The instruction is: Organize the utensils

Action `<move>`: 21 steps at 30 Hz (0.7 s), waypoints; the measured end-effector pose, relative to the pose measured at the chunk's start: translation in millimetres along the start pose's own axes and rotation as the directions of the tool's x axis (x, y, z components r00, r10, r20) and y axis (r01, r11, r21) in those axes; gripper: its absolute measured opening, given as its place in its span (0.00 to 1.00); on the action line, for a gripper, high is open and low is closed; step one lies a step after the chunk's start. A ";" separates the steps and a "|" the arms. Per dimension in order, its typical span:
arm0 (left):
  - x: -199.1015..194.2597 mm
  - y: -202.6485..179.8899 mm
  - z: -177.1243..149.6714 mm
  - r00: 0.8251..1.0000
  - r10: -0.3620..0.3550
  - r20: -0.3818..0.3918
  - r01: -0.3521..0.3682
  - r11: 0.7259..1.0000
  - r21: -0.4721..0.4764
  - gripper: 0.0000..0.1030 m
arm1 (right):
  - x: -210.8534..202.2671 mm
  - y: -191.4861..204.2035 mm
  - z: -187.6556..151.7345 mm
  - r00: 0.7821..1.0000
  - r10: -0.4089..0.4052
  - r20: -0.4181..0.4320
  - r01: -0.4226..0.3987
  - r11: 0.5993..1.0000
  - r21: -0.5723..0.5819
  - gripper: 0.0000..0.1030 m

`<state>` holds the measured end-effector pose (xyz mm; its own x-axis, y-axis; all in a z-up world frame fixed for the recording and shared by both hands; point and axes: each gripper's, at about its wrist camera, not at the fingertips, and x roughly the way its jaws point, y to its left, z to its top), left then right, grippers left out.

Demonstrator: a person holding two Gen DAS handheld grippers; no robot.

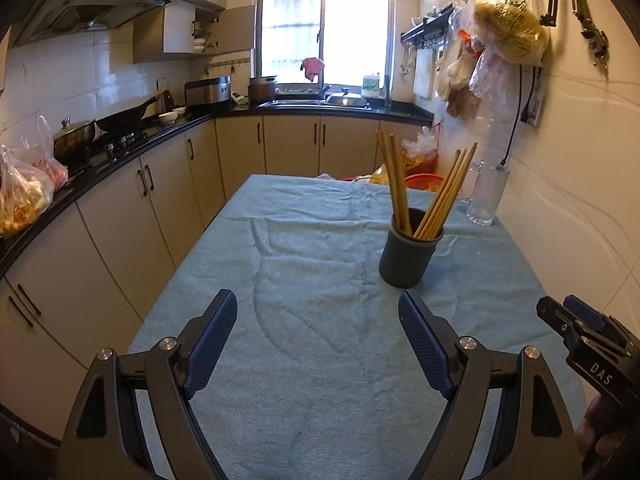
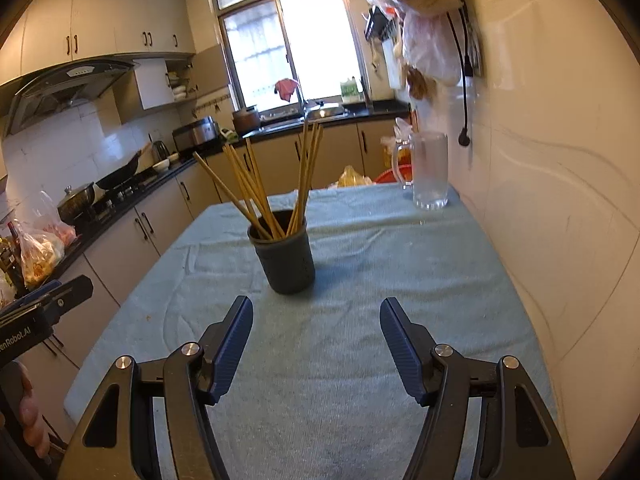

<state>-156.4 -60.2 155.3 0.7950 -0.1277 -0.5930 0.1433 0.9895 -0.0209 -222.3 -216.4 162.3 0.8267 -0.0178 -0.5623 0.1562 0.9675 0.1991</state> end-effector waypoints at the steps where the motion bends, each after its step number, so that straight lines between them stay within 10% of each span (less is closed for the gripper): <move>1: 2.4 0.0 -0.6 1.000 0.005 -0.004 -0.005 1.000 -0.001 0.81 | 2.4 -0.2 -1.7 1.000 -0.001 -0.007 0.001 1.000 0.001 0.69; 21: 36.6 1.5 -8.5 0.995 -0.004 -0.095 0.004 1.000 -0.003 0.83 | 31.3 0.0 -17.2 0.997 -0.004 -0.078 0.005 1.000 0.011 0.71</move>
<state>-132.1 -62.8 126.7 0.7350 -0.1248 -0.6664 0.1446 0.9892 -0.0257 -205.7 -212.7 130.9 0.7813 -0.0020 -0.6241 0.1660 0.9646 0.2048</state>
